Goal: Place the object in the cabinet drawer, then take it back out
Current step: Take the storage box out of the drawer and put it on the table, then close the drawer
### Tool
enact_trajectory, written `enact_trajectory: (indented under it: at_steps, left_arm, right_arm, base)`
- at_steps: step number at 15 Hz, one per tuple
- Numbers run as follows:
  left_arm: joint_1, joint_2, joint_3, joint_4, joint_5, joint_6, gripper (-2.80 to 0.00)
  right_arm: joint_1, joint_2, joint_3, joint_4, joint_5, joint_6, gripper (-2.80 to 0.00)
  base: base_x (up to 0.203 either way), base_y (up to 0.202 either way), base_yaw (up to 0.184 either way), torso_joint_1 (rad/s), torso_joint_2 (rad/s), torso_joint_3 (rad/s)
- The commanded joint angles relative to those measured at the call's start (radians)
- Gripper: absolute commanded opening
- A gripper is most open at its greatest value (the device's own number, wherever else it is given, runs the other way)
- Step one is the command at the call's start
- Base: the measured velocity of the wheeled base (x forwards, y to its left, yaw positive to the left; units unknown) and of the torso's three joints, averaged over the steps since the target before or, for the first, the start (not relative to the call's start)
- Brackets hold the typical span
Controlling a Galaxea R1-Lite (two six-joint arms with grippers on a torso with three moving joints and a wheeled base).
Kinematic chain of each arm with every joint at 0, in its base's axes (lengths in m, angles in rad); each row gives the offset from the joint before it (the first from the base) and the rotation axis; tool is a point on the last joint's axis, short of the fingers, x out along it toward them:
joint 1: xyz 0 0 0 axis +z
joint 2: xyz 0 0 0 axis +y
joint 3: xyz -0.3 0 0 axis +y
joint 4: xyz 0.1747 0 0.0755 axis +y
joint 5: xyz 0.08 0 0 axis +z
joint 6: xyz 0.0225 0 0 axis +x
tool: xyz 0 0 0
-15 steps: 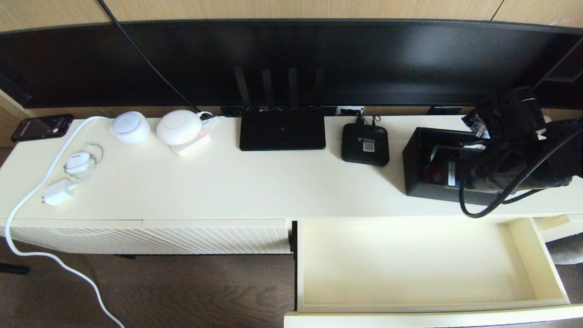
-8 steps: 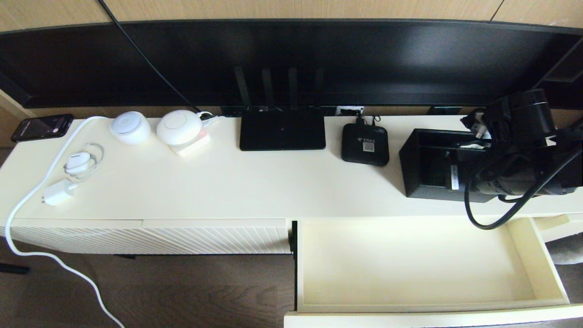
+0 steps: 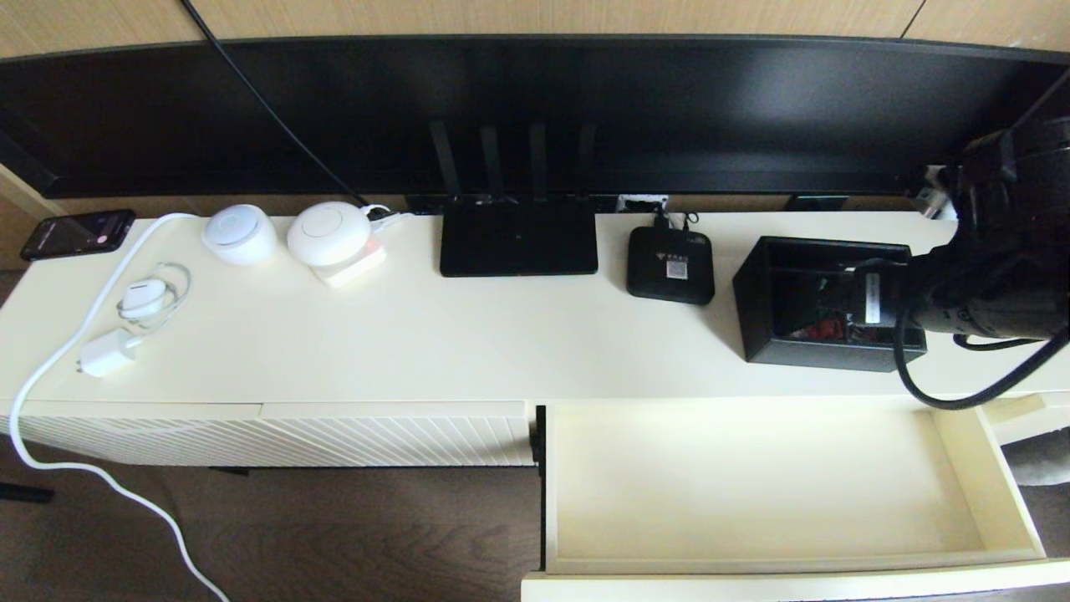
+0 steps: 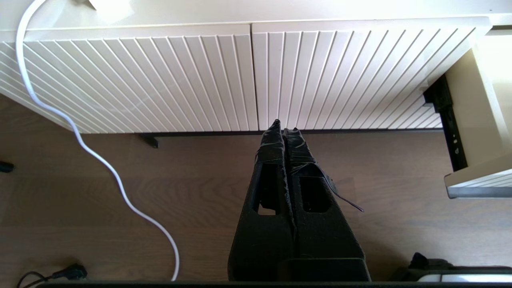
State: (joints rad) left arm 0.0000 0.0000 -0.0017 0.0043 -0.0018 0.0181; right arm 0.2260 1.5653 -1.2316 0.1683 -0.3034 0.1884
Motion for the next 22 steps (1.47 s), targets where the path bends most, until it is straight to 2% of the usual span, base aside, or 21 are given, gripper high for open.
enact_trajectory:
  at_steps: [1, 5, 7, 9, 11, 13, 15, 19, 22]
  left_arm:
    - [0.0, 0.002, 0.0, 0.0, 0.0, 0.0, -2.8]
    - [0.0, 0.002, 0.0, 0.0, 0.0, 0.0, -2.8]
    - [0.0, 0.002, 0.0, 0.0, 0.0, 0.0, -2.8]
    - [0.0, 0.002, 0.0, 0.0, 0.0, 0.0, -2.8]
    - [0.0, 0.002, 0.0, 0.0, 0.0, 0.0, -2.8]
    - [0.0, 0.002, 0.0, 0.0, 0.0, 0.0, -2.8]
    - [0.0, 0.001, 0.0, 0.0, 0.0, 0.0, -2.8]
    - [0.0, 0.001, -0.001, 0.0, 0.0, 0.0, -2.8]
    - [0.0, 0.002, 0.0, 0.0, 0.0, 0.0, -2.8]
  right_arm:
    - [0.001, -0.094, 0.036, 0.003, -0.002, -0.018, -2.8]
    - [0.013, -0.188, 0.117, 0.042, 0.005, -0.06, -2.8]
    - [0.034, -0.274, 0.201, 0.109, 0.042, -0.134, -2.8]
    - [0.046, -0.34, 0.332, 0.144, 0.115, -0.284, -2.8]
    - [0.067, -0.399, 0.48, 0.159, 0.139, -0.457, -2.8]
    - [0.103, -0.439, 0.614, 0.157, 0.148, -0.569, -2.8]
    - [0.163, -0.451, 0.691, 0.153, 0.156, -0.608, -2.8]
    - [0.301, -0.401, 0.818, 0.106, 0.155, -0.617, -2.8]
    - [0.345, -0.267, 0.917, -0.119, 0.149, -0.618, -2.8]
  base:
    - [0.0, 0.0, 0.0, 0.0, 0.0, 0.0]
    - [0.0, 0.0, 0.0, 0.0, 0.0, 0.0]
    - [0.0, 0.0, 0.0, 0.0, 0.0, 0.0]
    - [0.0, 0.0, 0.0, 0.0, 0.0, 0.0]
    - [0.0, 0.0, 0.0, 0.0, 0.0, 0.0]
    - [0.0, 0.0, 0.0, 0.0, 0.0, 0.0]
    - [0.0, 0.0, 0.0, 0.0, 0.0, 0.0]
    - [0.0, 0.0, 0.0, 0.0, 0.0, 0.0]
    - [0.0, 0.0, 0.0, 0.0, 0.0, 0.0]
